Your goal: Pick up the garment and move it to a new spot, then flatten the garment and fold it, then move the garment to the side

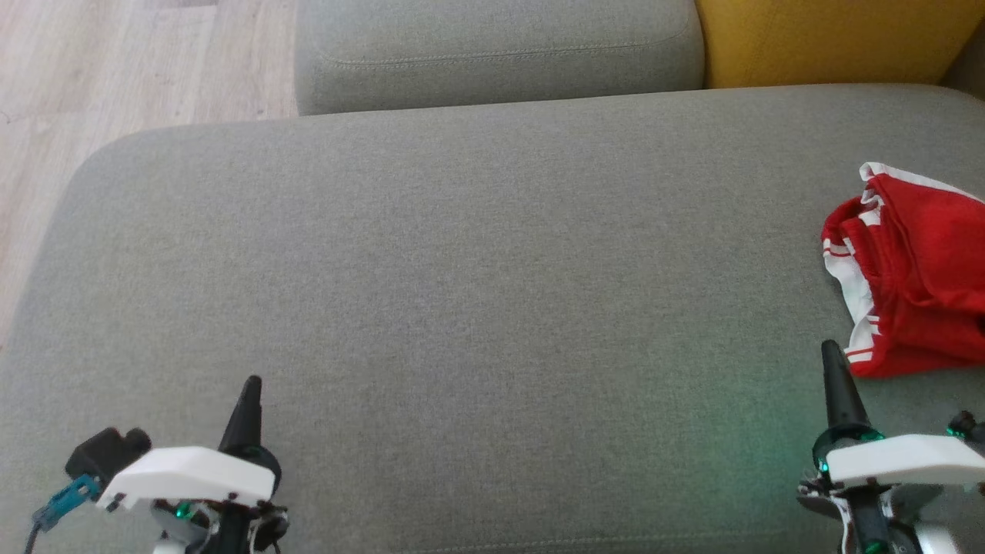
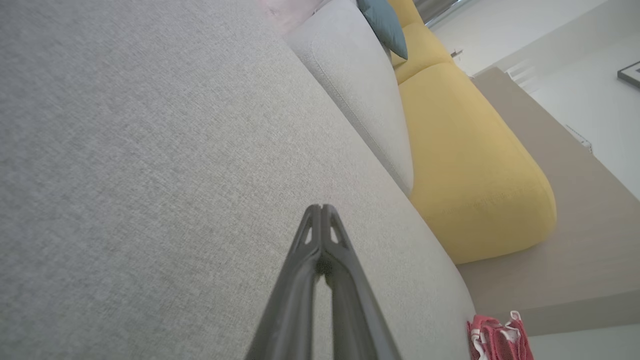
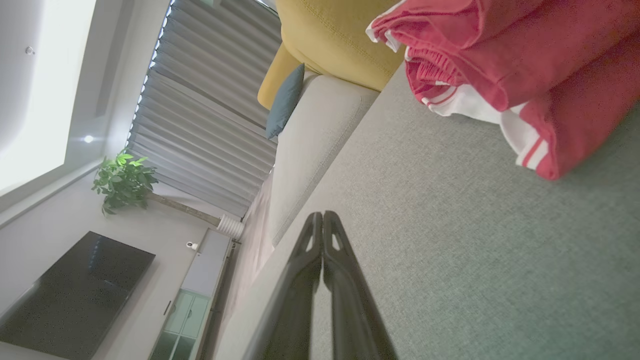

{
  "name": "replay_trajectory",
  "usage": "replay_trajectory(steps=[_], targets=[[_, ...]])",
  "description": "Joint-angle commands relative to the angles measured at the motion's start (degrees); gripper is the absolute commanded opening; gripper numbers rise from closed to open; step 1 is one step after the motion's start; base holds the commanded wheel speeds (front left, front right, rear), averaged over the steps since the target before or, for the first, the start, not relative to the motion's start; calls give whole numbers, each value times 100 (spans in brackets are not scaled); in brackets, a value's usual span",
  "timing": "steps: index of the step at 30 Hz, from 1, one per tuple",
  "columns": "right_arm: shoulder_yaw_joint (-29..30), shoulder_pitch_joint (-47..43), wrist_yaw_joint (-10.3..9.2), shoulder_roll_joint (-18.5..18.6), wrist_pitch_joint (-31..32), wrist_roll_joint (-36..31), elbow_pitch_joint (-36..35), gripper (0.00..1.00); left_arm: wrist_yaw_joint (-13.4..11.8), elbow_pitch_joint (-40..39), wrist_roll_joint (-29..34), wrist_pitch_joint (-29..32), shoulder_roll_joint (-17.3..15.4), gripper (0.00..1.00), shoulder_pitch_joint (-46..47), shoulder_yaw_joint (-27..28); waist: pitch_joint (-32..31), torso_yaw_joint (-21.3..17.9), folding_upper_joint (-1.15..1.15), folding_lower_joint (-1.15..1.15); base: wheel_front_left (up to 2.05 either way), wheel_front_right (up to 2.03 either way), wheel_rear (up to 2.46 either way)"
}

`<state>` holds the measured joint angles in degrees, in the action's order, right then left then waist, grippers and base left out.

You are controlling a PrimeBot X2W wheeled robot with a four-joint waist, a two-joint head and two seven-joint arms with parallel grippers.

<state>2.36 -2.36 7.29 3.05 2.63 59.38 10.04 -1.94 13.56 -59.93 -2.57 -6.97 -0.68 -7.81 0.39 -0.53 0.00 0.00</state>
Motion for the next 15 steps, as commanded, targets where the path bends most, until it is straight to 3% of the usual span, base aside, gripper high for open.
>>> replay_trajectory(steps=[1,15], targets=[[-39,350,12,125,20,160,-164,0,60,-146,-148,23,-39,0,339,231,0,1,0,0,0,0,0],[27,486,15,129,73,1087,-9,0,308,-94,-1060,224,45,0,431,510,-6,16,0,0,0,0,0]])
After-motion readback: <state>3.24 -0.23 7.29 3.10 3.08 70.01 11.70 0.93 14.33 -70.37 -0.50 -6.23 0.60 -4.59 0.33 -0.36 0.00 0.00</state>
